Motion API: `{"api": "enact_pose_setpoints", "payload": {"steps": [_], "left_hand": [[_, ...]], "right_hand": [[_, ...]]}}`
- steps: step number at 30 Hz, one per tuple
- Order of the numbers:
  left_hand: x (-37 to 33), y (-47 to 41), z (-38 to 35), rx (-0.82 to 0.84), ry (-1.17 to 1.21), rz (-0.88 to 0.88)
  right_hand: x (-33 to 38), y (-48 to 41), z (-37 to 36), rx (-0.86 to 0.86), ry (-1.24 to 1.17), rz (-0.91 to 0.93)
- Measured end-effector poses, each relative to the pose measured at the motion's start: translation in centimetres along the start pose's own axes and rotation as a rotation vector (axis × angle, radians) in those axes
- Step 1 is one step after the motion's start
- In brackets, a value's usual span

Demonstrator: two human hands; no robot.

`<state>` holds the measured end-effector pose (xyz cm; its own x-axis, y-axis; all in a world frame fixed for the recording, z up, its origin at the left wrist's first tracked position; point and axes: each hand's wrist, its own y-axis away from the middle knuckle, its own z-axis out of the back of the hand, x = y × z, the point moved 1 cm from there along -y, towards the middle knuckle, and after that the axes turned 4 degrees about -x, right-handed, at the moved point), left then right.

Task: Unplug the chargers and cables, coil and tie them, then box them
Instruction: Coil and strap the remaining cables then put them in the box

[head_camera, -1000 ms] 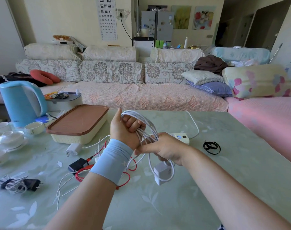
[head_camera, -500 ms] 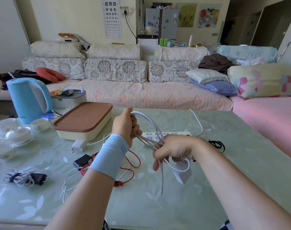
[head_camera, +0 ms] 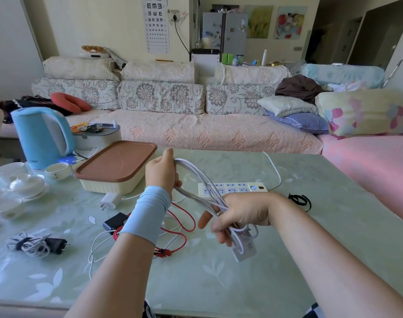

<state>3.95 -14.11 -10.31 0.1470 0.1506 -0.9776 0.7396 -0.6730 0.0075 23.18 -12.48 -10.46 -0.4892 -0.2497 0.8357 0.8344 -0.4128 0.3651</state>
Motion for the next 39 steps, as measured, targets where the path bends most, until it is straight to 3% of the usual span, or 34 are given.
{"api": "enact_pose_setpoints", "payload": {"steps": [3, 7, 9, 15, 18, 20, 23, 25, 27, 29, 34, 39], "left_hand": [[-0.1, -0.2, 0.3, -0.008, 0.029, 0.065], [0.6, -0.2, 0.4, 0.094, 0.203, 0.283], [0.9, -0.2, 0.3, 0.125, 0.216, 0.311], [1.5, -0.1, 0.6, 0.065, -0.692, -0.290], [1.3, 0.0, 0.4, 0.057, -0.700, -0.598], [0.6, 0.4, 0.1, 0.263, -0.572, -0.647], [0.5, 2.0, -0.4, 0.707, -0.621, -0.454], [1.4, 3.0, -0.6, 0.908, -0.909, -0.311], [2.4, 3.4, -0.8, 1.007, -1.174, -0.258], [2.9, 3.2, -1.0, 1.046, -1.222, -0.194], [2.8, 2.7, -1.2, 0.914, -0.890, -0.011], [2.1, 3.1, -0.9, 0.996, -0.634, 0.137]], "right_hand": [[-0.2, -0.1, 0.3, -0.038, -0.066, 0.013], [-1.0, -0.2, 0.8, -0.060, -0.177, -0.035], [-1.4, -0.1, 1.0, -0.074, -0.214, -0.059], [-3.1, 0.1, 1.6, -0.110, -0.149, -0.166], [-3.3, 0.1, 1.9, -0.166, 0.012, -0.194], [-3.5, 0.0, 1.6, -0.177, 0.134, -0.195], [-3.3, -0.4, 1.3, -0.177, 0.235, -0.193], [-3.0, -0.5, 1.4, -0.181, 0.254, -0.186], [-3.1, -0.5, 1.9, -0.204, 0.238, -0.172], [-3.4, -0.5, 2.3, -0.251, 0.224, -0.151], [-3.7, -0.8, 3.1, -0.429, 0.055, -0.064], [-3.0, -0.5, 3.3, -0.368, -0.174, -0.061]]}}
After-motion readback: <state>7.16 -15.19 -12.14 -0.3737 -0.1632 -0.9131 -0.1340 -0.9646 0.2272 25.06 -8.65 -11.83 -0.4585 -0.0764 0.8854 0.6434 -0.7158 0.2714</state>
